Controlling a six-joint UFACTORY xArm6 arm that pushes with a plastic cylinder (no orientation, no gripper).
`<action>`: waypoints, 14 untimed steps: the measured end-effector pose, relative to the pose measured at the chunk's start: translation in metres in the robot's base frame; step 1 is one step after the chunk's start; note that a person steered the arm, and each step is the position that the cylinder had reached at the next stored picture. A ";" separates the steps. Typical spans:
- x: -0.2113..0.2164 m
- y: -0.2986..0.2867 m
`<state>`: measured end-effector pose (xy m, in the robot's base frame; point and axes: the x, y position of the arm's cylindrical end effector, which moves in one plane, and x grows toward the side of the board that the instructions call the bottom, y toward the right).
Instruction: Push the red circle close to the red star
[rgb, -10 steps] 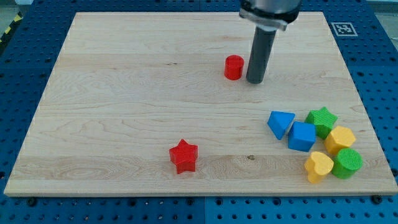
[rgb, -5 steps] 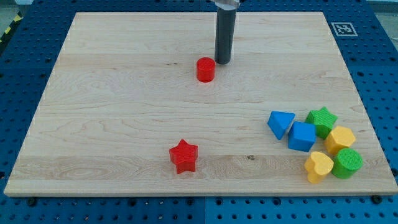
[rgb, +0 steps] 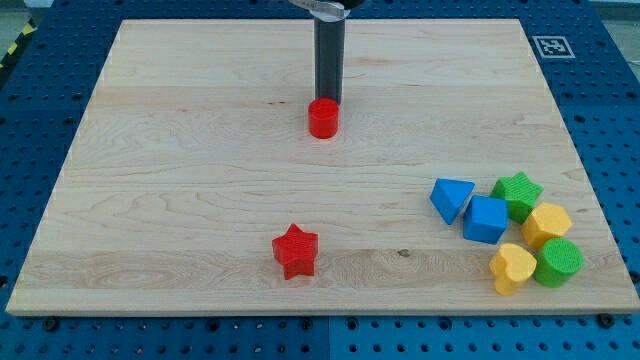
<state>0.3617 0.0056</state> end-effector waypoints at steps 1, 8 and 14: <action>-0.014 0.000; 0.013 -0.003; 0.034 -0.008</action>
<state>0.3961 -0.0025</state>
